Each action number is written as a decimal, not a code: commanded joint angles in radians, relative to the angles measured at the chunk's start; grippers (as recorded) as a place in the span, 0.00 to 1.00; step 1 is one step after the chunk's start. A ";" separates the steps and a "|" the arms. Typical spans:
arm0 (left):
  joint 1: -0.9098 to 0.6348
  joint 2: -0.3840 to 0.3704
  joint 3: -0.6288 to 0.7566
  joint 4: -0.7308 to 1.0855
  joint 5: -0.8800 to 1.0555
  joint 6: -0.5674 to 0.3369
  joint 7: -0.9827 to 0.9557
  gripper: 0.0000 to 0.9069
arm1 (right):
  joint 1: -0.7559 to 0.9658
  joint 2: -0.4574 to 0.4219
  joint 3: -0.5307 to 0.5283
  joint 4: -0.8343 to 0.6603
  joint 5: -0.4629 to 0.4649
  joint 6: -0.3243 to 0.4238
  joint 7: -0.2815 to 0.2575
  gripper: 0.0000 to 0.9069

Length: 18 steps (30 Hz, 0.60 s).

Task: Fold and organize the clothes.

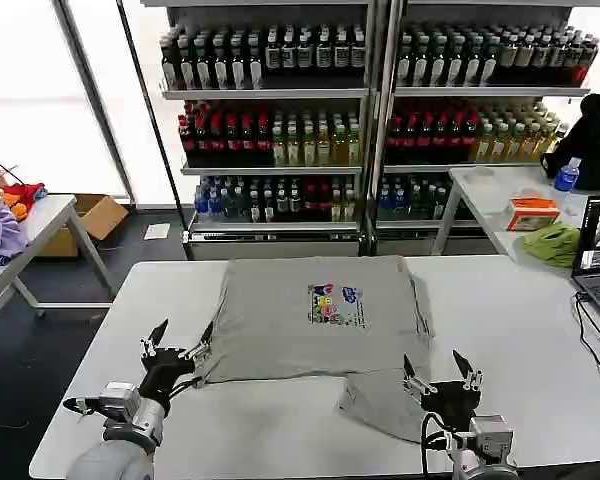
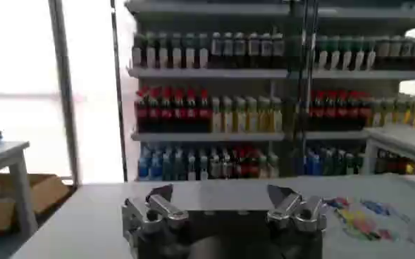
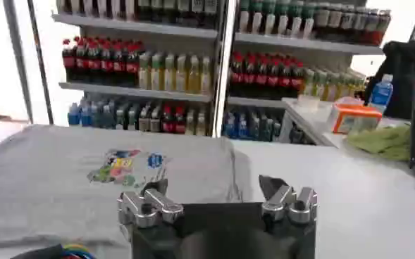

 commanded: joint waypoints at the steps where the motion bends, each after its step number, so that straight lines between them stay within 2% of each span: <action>1: -0.001 0.019 0.006 0.050 0.006 0.063 0.014 1.00 | -0.029 0.004 -0.042 -0.015 -0.014 -0.001 0.023 1.00; 8: -0.008 0.023 0.017 0.079 0.009 0.078 0.018 1.00 | -0.038 0.020 -0.069 -0.031 -0.005 -0.007 0.065 1.00; 18: -0.023 0.024 0.029 0.139 0.013 0.101 0.021 1.00 | -0.052 0.032 -0.074 -0.058 -0.011 -0.004 0.072 1.00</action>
